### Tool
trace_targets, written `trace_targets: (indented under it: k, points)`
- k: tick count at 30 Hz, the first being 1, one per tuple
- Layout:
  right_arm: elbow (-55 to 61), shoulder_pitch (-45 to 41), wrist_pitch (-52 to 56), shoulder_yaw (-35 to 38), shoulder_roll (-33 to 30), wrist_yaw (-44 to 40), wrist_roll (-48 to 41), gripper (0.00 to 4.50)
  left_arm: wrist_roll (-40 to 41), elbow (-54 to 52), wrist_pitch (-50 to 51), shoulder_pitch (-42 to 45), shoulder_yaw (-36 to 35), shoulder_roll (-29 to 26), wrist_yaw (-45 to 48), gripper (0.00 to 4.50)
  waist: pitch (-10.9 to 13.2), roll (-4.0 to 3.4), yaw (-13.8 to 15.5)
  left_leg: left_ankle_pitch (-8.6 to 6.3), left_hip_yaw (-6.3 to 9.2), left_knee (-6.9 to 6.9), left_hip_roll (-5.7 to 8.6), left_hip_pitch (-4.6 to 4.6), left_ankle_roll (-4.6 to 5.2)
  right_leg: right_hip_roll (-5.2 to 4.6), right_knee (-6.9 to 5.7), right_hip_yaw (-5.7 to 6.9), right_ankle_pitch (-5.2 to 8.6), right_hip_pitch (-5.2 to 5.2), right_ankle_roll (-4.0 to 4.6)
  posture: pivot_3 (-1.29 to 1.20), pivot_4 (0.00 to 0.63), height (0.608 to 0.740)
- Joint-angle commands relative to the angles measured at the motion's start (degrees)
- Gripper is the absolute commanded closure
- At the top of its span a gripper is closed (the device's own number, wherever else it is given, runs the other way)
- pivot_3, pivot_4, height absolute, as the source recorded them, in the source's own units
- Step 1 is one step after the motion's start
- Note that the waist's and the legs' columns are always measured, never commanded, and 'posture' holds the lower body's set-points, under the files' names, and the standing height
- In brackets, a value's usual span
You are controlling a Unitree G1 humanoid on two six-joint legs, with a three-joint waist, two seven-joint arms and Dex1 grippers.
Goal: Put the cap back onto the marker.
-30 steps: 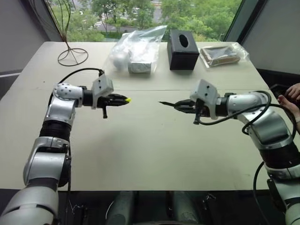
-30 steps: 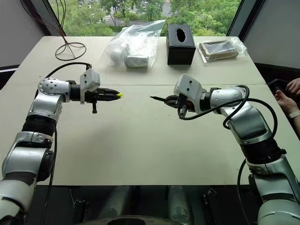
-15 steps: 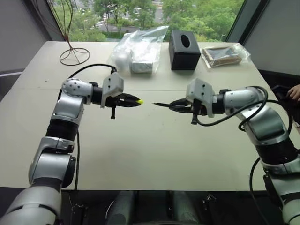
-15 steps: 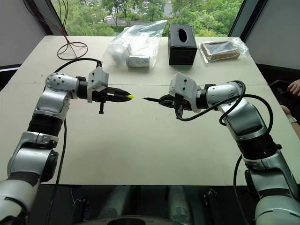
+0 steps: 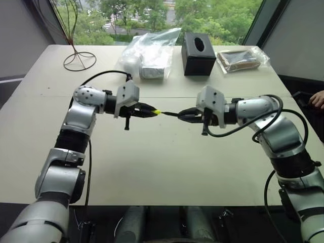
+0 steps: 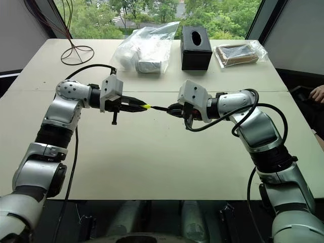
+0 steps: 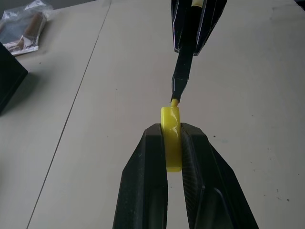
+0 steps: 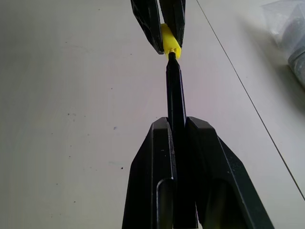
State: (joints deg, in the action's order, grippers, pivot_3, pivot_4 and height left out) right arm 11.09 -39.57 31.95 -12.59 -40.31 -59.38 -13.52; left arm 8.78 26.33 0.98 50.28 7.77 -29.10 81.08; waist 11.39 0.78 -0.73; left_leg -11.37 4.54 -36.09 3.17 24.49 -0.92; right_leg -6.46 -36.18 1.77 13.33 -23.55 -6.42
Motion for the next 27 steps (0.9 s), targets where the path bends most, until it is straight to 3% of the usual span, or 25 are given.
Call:
trace_targets:
  k: [1, 18, 27]
  points:
    - [1.58, -1.64, -0.65, 0.62, 0.63, 0.17, -0.17, 4.5, 1.48, -2.71, -0.12, 0.43, -0.01, 0.59, -0.22, 4.48, 0.0, 0.0, 0.0, 0.0, 0.0, 0.0, 0.0, 0.0, 0.0, 0.0, 0.0, 0.0, 0.0, 0.0, 0.0, 0.0, 0.15, 0.74]
    - [0.6, -1.8, -1.27, 0.65, 1.17, 0.4, 1.0, 4.5, 2.38, -4.63, 1.68, 0.95, 0.29, 1.16, 0.68, 4.48, 0.0, 0.0, 0.0, 0.0, 0.0, -0.01, 0.01, 0.0, 0.0, 0.0, 0.0, -0.01, 0.0, 0.01, 0.0, 0.0, 0.15, 0.74]
    - [0.25, -2.79, -2.53, -0.65, 1.86, -0.53, 1.99, 4.5, -1.38, -1.14, -6.45, 2.05, 3.03, 1.88, 1.13, 4.48, 0.0, 0.0, 0.02, 0.0, 0.0, -0.01, 0.02, 0.0, 0.0, 0.0, -0.01, 0.0, 0.0, 0.01, 0.0, 0.0, 0.15, 0.74]
